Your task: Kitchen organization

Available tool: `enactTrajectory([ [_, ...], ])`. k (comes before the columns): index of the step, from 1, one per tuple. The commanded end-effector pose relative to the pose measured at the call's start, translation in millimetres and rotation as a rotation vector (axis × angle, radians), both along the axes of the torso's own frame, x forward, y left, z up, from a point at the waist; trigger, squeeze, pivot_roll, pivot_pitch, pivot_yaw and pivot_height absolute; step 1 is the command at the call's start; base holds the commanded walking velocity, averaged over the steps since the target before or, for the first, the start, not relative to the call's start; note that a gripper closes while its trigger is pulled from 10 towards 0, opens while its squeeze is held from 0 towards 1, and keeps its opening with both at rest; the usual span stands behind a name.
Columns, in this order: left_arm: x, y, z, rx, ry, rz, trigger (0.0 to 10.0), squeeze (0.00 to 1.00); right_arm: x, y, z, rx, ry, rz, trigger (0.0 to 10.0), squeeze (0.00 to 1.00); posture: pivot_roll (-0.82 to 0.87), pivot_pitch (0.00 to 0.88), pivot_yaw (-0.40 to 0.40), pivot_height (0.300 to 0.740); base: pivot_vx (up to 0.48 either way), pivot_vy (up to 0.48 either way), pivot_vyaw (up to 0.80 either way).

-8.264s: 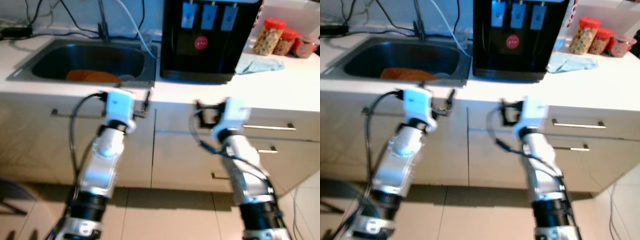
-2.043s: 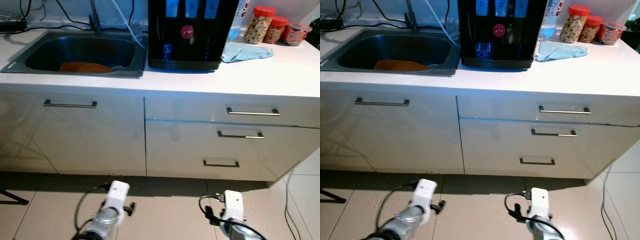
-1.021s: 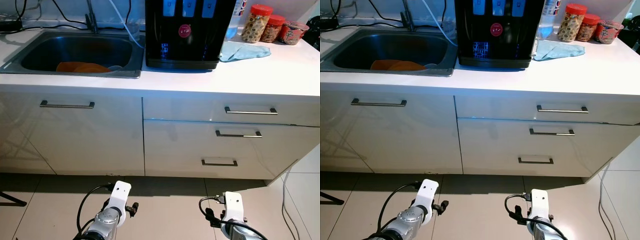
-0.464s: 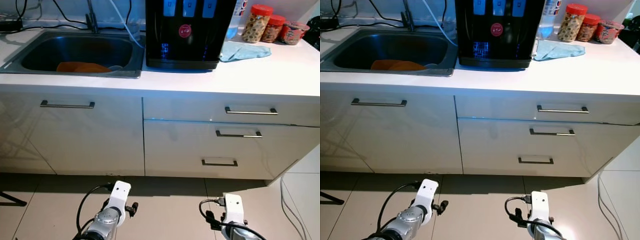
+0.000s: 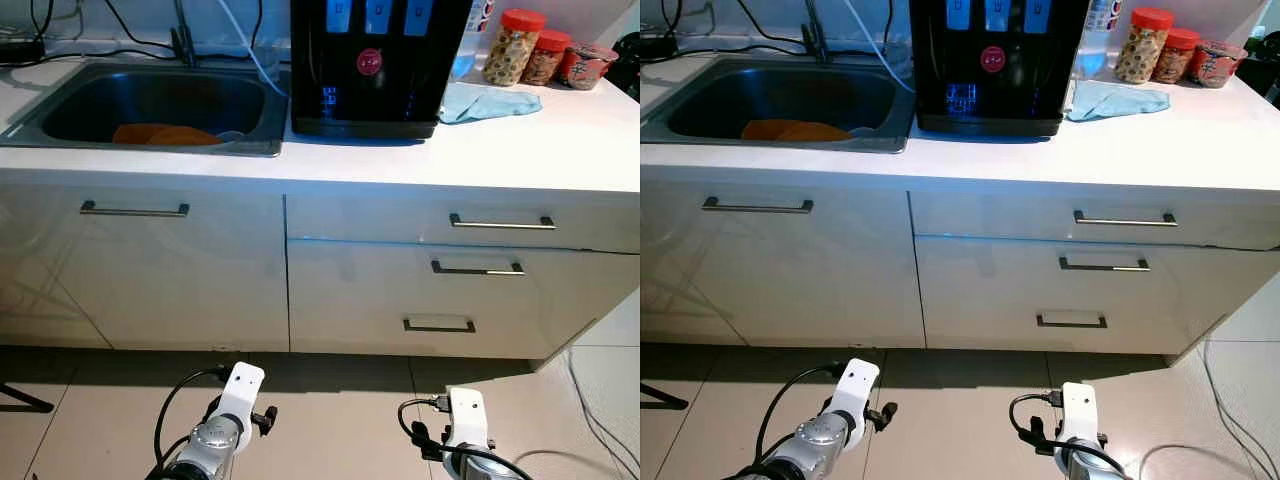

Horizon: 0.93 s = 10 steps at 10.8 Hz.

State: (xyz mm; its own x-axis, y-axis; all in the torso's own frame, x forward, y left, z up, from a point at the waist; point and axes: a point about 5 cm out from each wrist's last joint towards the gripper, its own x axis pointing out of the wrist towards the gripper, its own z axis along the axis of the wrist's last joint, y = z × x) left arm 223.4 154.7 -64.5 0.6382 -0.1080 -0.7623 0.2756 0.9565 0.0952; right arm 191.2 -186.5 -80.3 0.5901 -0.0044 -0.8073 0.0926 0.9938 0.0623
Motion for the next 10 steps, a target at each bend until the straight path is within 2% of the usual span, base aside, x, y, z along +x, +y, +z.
enactTrajectory([
  [1, -1.8, -0.5, -1.0, 0.003, 0.002, -0.015, 10.0, 0.0, -2.2, -3.8, -0.8, -0.003, 0.016, -0.003, 10.0, 0.0, -0.14, 0.0, -0.038, 0.74, 0.0, 0.0, 0.0],
  [10, 1.4, -4.6, 0.9, -0.005, -0.009, -0.023, 10.0, 0.0, 0.1, -6.1, 0.6, -0.012, 0.012, 0.001, 10.0, 0.0, -0.14, 0.0, -0.041, 0.74, 0.0, 0.0, 0.0],
])
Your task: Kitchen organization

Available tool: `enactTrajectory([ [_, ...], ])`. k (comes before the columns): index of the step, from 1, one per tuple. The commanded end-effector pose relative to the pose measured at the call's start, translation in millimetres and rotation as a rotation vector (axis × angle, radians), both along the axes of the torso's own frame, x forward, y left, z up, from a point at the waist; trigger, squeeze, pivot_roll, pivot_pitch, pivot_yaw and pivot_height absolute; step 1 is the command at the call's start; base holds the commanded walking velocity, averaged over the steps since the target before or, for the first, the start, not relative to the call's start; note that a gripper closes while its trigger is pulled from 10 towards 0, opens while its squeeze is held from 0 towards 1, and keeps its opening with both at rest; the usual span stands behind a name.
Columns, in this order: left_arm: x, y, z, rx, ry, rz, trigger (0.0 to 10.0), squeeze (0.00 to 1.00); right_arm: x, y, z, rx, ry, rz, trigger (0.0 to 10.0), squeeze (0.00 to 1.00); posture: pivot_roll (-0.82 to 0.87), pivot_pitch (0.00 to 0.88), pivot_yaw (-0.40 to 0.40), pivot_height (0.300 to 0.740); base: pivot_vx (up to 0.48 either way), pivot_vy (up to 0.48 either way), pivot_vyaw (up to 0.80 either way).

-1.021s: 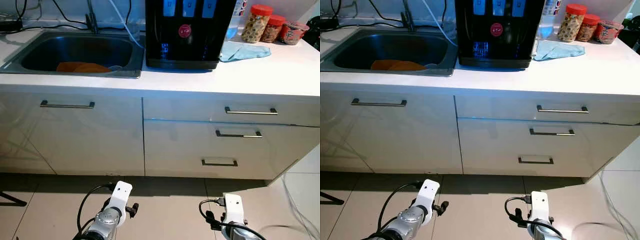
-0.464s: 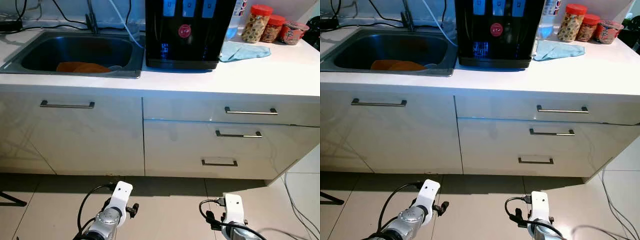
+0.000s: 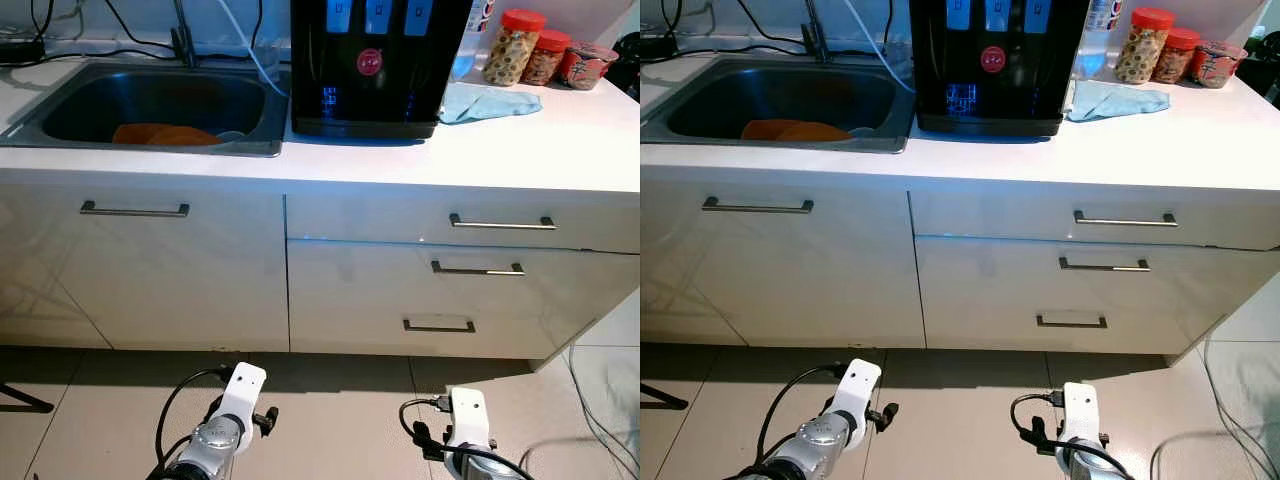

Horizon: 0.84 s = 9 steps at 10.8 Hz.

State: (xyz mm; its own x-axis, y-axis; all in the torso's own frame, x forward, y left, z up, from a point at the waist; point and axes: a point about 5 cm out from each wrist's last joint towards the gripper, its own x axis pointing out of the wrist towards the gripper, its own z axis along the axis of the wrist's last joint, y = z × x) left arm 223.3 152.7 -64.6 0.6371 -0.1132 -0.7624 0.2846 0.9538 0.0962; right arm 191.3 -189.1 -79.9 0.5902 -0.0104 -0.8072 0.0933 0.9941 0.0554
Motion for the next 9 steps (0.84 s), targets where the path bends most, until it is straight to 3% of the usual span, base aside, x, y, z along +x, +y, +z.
enactTrajectory([
  [1, 2.0, -2.9, 1, -0.007, -0.01, -0.013, 10.0, 0.0, 0.2, -3.6, 0, -0.006, 0.012, 0.003, 10.0, 0.0, -0.14, 0.0, -0.041, 0.74, 0.0, 0.0, 0.0],
  [4, 6.7, -3.9, 5, -0.014, -0.029, -0.013, 10.0, 0.0, 0.4, -2.5, 0, -0.006, 0.011, 0.009, 10.0, 0.0, -0.14, 0.0, -0.042, 0.74, 0.0, 0.0, 0.0],
  [6, -5.2, 1.4, -3, 0.004, 0.015, 0.002, 10.0, 0.0, 0.3, -1.8, 0, -0.005, 0.011, 0.01, 10.0, 0.0, -0.14, 0.0, -0.041, 0.74, 0.0, 0.0, 0.0],
  [9, -3.6, 0.1, -2, 0.004, 0.01, -0.002, 10.0, 0.0, 0.6, -1.6, 0, -0.006, 0.01, 0.014, 10.0, 0.0, -0.14, 0.0, -0.042, 0.74, 0.0, 0.0, 0.0],
])
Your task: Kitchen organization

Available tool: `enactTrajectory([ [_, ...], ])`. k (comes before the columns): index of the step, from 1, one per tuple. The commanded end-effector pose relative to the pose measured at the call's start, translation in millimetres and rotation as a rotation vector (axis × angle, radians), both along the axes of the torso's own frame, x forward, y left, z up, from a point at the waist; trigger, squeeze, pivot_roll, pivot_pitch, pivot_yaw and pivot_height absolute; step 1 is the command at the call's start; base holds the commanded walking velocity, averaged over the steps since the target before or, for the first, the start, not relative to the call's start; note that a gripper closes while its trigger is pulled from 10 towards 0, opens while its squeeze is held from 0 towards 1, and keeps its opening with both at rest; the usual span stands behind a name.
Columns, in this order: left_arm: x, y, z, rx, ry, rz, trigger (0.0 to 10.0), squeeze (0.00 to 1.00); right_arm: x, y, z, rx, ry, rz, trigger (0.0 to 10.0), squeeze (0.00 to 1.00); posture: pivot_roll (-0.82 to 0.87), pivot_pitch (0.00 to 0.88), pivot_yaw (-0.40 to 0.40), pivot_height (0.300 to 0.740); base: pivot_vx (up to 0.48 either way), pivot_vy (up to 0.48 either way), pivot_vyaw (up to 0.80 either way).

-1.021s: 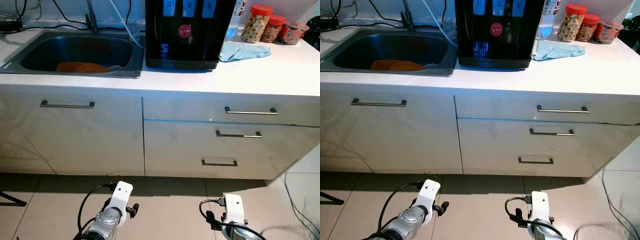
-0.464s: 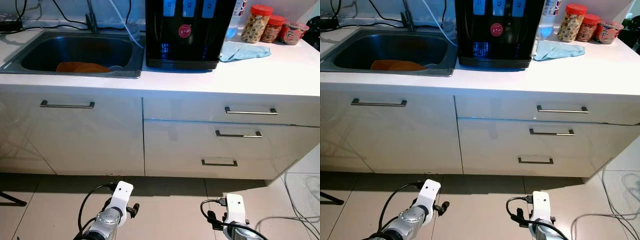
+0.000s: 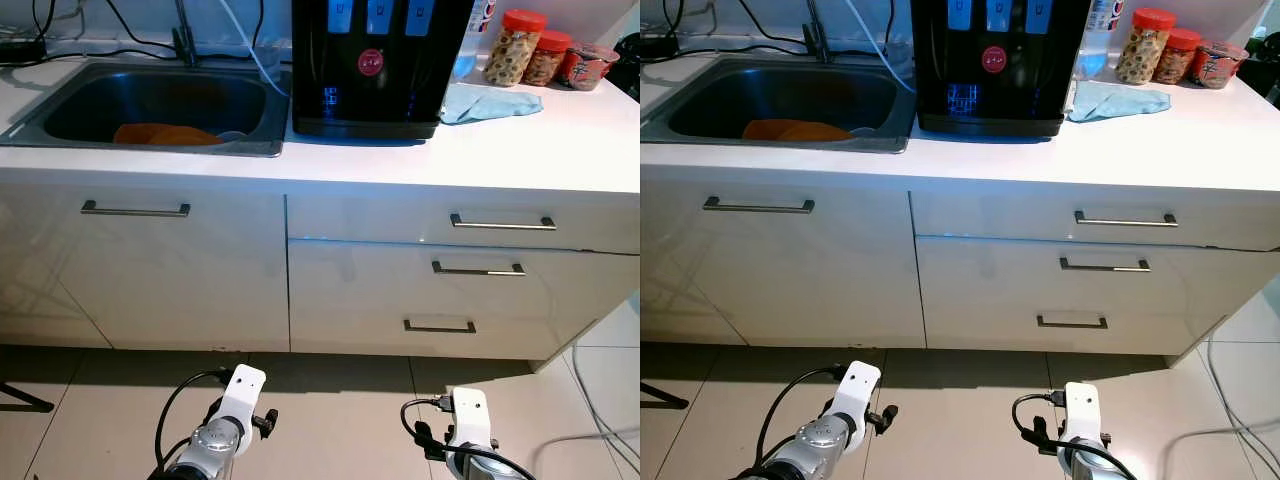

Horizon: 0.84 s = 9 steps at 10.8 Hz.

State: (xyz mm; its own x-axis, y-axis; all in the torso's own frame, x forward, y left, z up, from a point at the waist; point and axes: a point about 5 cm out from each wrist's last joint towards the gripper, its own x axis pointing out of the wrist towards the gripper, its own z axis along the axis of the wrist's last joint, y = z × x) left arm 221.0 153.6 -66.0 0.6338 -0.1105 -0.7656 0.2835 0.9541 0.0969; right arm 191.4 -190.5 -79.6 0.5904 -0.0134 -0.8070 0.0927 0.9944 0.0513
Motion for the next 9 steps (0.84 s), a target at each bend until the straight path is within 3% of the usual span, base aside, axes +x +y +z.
enactTrajectory([
  [1, -1.2, -1.1, -0.9, 0.002, 0.004, -0.005, 10.0, 0.0, 0.0, -0.2, -0.2, -0.004, 0.011, 0.016, 10.0, 0.0, -0.14, 0.0, -0.042, 0.74, 0.0, 0.0, 0.0],
  [9, 0.8, -3.2, 0.6, -0.008, -0.007, -0.007, 10.0, 0.0, -1.6, -0.3, -0.9, -0.01, 0.015, 0.032, 10.0, 0.0, -0.13, 0.0, -0.048, 0.74, 0.0, 0.0, 0.0],
])
